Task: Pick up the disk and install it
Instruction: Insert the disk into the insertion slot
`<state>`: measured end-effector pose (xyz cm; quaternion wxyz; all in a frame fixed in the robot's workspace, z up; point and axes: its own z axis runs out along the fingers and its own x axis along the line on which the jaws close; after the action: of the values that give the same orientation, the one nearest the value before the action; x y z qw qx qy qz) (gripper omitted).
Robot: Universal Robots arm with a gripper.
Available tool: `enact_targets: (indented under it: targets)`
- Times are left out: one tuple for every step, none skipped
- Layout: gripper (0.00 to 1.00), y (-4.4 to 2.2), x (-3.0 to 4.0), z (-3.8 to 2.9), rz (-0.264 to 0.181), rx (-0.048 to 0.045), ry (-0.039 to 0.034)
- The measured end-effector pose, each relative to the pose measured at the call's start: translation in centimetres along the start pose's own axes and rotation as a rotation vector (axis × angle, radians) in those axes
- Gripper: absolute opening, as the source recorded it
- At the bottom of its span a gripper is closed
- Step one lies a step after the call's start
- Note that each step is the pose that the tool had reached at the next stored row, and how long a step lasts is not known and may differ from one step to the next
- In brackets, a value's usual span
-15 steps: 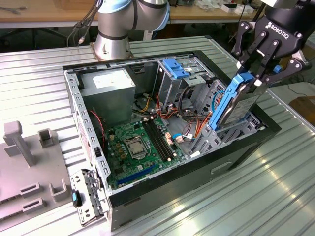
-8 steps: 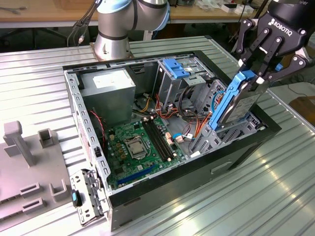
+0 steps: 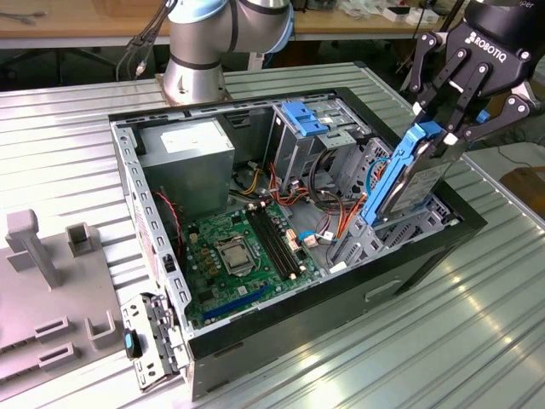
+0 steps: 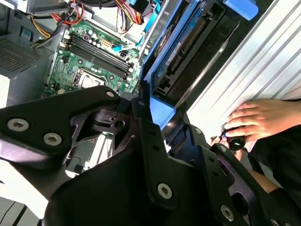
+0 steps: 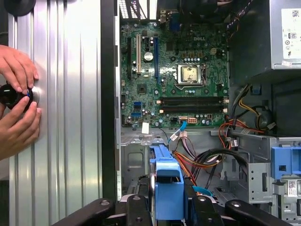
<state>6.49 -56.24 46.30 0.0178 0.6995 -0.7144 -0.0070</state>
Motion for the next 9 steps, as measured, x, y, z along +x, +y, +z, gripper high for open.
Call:
enact_targets:
  targets:
    - [0.37,-0.02,-0.02,0.0,0.0,-0.0001,-0.0001]
    - [0.37,-0.04,-0.04,0.0,0.0,-0.0002,0.0]
    - [0.37,-0.05,-0.06,0.0,0.0,-0.0003,0.0]
    - [0.37,-0.08,-0.08,0.01,0.0,-0.0004,0.0]
    - [0.37,-0.11,-0.11,0.01,0.0,-0.0006,0.0]
    - [0.37,-0.13,-0.13,0.01,0.0,-0.0008,0.0001]
    - [0.37,-0.18,-0.17,0.01,0.0,-0.0011,0.0]
    - [0.37,-0.21,-0.19,0.0,0.0,-0.0014,0.0001]
    - [0.37,-0.24,-0.21,0.0,0.0,-0.0018,0.0]
